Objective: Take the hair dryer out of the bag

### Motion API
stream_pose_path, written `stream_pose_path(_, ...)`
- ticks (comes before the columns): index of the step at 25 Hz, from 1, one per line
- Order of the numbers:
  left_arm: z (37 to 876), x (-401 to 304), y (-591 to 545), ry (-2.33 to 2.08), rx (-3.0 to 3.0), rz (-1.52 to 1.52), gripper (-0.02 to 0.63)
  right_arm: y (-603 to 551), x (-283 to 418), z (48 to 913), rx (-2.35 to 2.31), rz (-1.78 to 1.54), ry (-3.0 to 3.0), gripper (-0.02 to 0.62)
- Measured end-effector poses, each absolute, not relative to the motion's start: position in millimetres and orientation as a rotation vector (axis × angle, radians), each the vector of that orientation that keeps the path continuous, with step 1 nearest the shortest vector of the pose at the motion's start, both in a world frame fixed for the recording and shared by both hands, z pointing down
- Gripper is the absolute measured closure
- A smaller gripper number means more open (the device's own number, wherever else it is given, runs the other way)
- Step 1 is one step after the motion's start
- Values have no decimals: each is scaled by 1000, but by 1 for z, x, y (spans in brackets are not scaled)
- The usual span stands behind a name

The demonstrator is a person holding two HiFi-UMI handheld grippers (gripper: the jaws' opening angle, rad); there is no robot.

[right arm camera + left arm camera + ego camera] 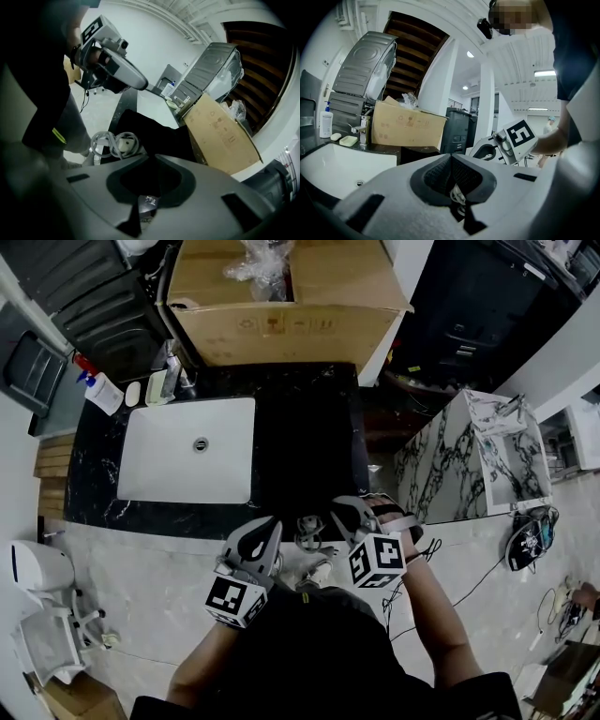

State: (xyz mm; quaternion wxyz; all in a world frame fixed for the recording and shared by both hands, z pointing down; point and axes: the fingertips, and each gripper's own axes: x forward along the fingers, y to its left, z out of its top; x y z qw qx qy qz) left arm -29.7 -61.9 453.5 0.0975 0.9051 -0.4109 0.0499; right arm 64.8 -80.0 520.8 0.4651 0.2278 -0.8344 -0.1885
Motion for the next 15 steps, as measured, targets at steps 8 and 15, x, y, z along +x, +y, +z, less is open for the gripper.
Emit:
stream_pose_path(8, 477, -4, -53, -1113, 2662, 222, 583, -89, 61, 497, 671, -410, -2139, 565)
stream_pose_path(15, 499, 20, -56, -1070, 2631, 308, 583, -93, 54, 482, 702, -411, -2159, 564)
